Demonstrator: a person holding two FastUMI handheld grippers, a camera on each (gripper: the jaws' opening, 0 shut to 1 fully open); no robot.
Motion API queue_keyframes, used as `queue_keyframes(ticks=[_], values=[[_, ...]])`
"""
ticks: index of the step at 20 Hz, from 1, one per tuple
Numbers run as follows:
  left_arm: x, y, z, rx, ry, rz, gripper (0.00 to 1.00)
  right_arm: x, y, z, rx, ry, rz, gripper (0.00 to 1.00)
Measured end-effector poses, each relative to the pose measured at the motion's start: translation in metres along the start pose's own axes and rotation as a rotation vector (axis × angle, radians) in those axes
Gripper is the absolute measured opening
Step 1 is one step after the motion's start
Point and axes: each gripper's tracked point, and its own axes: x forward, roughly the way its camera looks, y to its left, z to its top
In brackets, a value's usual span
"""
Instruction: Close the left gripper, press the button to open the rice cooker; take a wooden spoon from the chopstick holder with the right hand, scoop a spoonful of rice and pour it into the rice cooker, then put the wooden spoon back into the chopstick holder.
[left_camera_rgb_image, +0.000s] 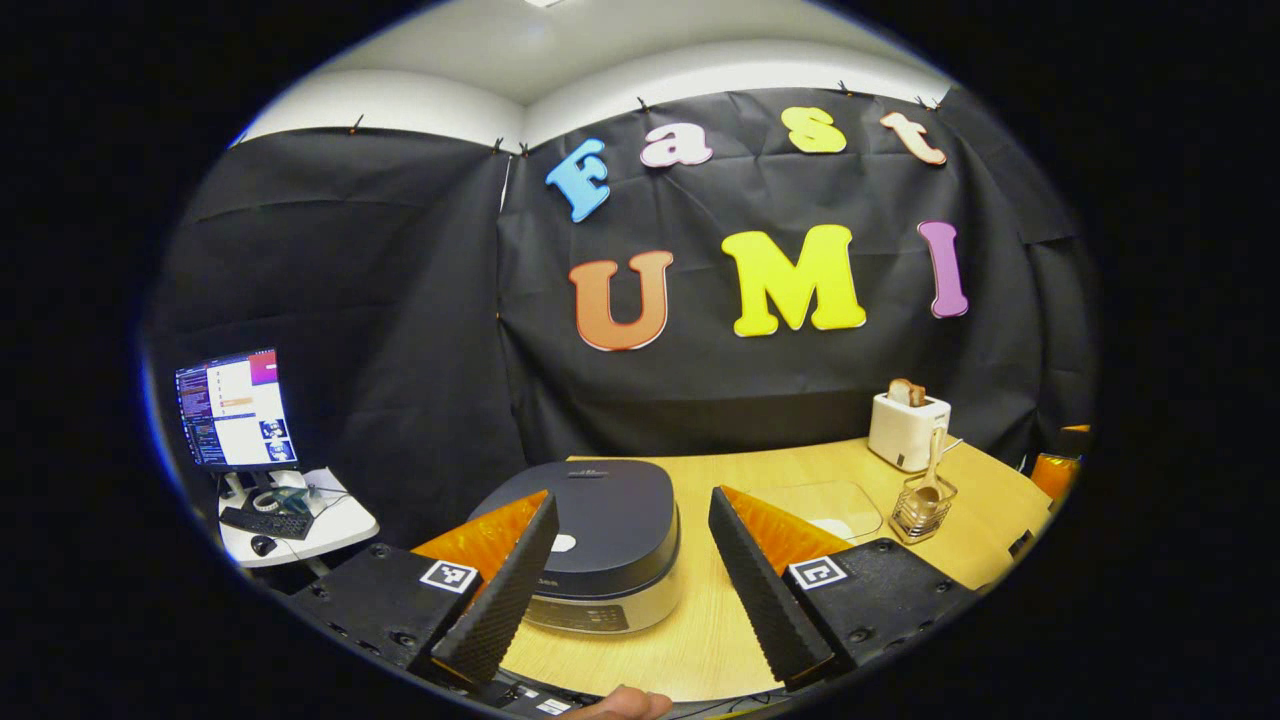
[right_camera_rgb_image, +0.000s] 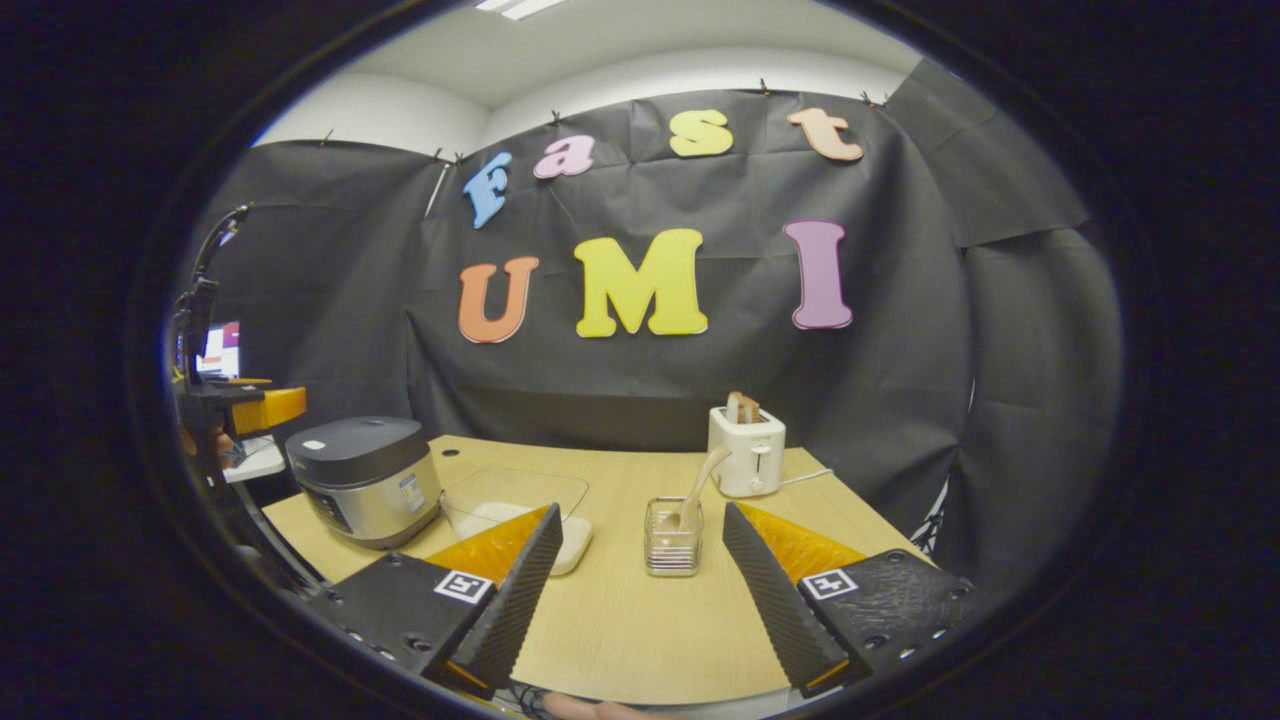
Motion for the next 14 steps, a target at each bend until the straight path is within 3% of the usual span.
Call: queue_keyframes(ticks=[4,6,8,12,14], values=[[-0.015,-0.023,0.003,-0.055,-0.095,0.009,0.96,0.005,-0.002,-0.009,0.003,0.016,0.012,0.92],[-0.015,-0.04,-0.001,-0.082,-0.114,-0.016,0.97,0.006,-0.003,-0.012,-0.009,0.014,0.017,0.96],[-0.017,-0.051,-0.008,-0.08,-0.116,-0.03,1.0,0.005,-0.001,-0.015,-0.023,0.009,0.031,0.96],[-0.017,-0.066,-0.019,-0.066,-0.109,-0.029,0.97,0.006,-0.006,-0.011,-0.033,-0.027,0.048,0.96],[-0.016,-0.076,-0.023,-0.082,-0.1,-0.049,1.0,0.006,-0.008,-0.01,-0.031,-0.041,0.056,0.92]])
